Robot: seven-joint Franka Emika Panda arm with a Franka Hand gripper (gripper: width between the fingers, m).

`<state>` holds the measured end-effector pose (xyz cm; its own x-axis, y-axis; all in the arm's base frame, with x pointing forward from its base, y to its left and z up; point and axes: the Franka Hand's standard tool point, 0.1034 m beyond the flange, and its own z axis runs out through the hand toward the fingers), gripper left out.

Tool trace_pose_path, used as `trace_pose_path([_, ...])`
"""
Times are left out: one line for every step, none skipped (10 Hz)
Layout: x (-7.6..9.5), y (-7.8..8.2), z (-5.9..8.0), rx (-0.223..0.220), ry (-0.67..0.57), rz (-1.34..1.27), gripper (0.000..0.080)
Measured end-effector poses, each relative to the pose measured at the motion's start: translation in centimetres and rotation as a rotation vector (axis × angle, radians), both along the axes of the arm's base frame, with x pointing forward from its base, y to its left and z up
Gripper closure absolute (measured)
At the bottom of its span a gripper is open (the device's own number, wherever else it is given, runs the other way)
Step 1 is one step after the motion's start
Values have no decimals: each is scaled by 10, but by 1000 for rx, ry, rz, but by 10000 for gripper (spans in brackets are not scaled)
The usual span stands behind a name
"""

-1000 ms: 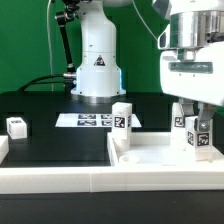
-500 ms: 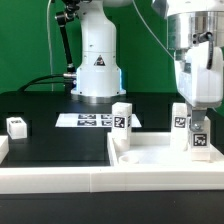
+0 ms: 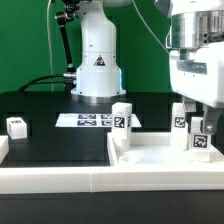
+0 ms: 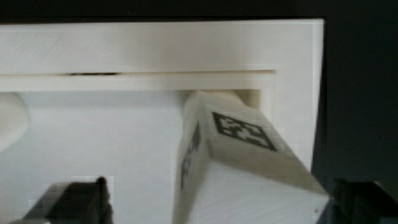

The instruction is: Assemble square table

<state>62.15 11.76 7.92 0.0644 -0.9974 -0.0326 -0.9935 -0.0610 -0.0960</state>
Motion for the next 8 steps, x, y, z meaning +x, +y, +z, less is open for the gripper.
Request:
trace_pose_path([0, 0, -1, -13, -4, 131, 156])
trace_pose_path([0, -1, -1, -25, -12, 250, 156])
trace_pose_path([3, -4, -1, -39, -28, 354, 156])
trace_pose_path([3, -4, -1, -47, -31, 428, 150])
trace_pose_path([3, -5, -1, -53, -33, 487, 150])
trace_pose_path([3, -5, -1, -60, -35, 546, 150])
trace_pose_path([4, -5, -1, -70, -38, 634, 150])
trace_pose_path([4, -5, -1, -78, -42, 716, 150])
